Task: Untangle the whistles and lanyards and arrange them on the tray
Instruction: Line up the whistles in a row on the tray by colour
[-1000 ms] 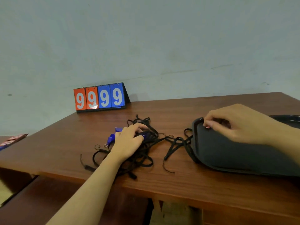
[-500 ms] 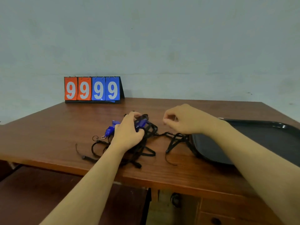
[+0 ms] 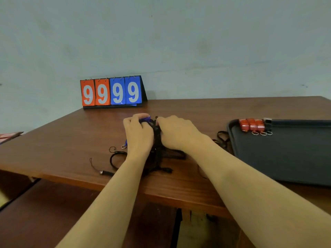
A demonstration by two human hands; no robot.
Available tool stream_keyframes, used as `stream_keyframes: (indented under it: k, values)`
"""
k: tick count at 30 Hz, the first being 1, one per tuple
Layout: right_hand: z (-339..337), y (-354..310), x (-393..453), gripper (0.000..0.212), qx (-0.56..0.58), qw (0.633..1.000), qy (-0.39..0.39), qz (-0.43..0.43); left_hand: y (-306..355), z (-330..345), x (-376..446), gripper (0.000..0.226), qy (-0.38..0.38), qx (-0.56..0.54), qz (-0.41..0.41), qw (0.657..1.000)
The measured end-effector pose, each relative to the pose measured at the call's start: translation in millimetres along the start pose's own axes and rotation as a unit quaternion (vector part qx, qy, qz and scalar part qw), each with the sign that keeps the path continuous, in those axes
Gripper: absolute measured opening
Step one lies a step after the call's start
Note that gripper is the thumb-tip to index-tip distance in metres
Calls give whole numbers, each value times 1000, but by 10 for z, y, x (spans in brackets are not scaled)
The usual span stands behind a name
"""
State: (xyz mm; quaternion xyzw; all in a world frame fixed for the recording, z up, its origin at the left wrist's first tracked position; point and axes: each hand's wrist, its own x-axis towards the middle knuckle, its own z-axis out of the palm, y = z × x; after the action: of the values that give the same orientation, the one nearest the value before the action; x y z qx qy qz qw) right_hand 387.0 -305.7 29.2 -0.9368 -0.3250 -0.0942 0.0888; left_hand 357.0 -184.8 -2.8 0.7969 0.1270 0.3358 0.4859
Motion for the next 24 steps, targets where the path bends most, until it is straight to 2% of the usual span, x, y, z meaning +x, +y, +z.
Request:
stream_keyframes:
  k: [6, 8, 10, 13, 21, 24]
  values:
    - [-42, 122, -31, 42, 131, 990, -58, -6, 9, 2, 12, 30, 2, -44, -45, 998]
    - [-85, 171, -56, 48, 158, 985, -64, -7, 3, -4, 16, 22, 21, -61, -48, 997]
    - [-125, 221, -83, 58, 168, 983, -73, -10, -19, -6, 10, 16, 35, -34, -27, 998]
    - [-154, 245, -96, 66, 147, 983, -106, -32, -60, 5, 19, 28, 28, -4, 2, 1000]
    - [-117, 243, -60, 68, 127, 982, -126, -67, -60, 12, 39, 37, 13, 21, 5, 1000]
    - [-146, 261, -72, 64, 160, 979, -109, -61, -48, -12, 16, 27, 20, 40, 26, 999]
